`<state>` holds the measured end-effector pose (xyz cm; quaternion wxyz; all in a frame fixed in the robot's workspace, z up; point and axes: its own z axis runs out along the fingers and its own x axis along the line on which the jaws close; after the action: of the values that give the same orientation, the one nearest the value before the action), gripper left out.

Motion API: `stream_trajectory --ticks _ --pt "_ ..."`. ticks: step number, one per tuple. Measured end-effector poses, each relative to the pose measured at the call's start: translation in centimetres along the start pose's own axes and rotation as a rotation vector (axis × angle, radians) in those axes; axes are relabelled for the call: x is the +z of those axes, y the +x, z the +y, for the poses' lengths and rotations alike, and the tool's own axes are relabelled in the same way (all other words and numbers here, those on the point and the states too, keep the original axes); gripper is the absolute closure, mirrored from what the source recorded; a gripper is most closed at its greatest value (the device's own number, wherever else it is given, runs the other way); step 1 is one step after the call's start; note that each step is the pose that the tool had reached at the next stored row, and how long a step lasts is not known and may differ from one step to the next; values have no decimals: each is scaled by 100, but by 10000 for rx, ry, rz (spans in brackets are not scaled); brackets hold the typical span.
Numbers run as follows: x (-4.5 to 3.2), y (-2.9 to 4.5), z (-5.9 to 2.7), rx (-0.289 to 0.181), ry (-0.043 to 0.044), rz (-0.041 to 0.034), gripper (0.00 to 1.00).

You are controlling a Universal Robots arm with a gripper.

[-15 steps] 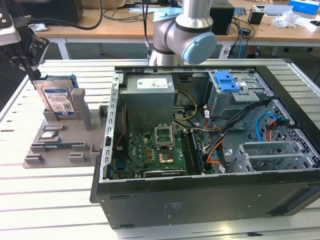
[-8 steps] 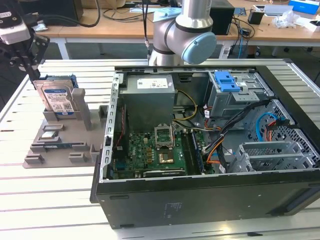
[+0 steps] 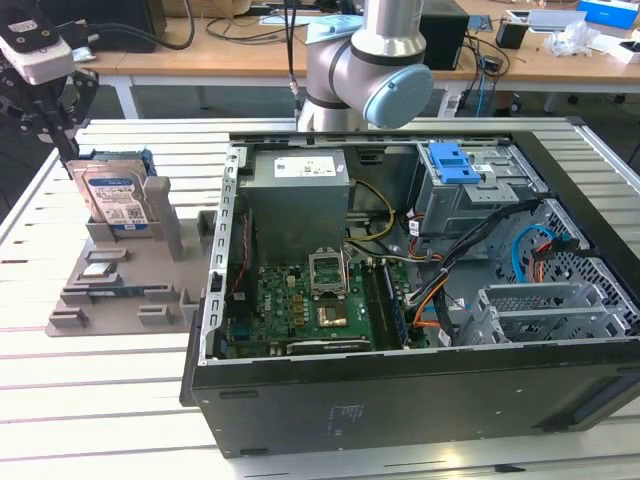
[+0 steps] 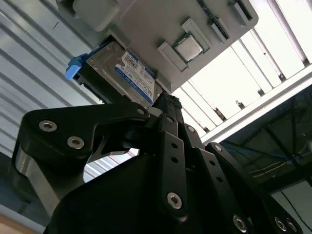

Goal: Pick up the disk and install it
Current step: 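Pick up the disk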

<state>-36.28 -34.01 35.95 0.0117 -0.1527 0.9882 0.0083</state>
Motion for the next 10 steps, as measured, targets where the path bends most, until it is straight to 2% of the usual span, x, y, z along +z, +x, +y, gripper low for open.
stream_trajectory --ticks 6,10 --pt "0 0 0 -1376 -35 17 89" --pt "1 0 0 -1981 -51 25 89"
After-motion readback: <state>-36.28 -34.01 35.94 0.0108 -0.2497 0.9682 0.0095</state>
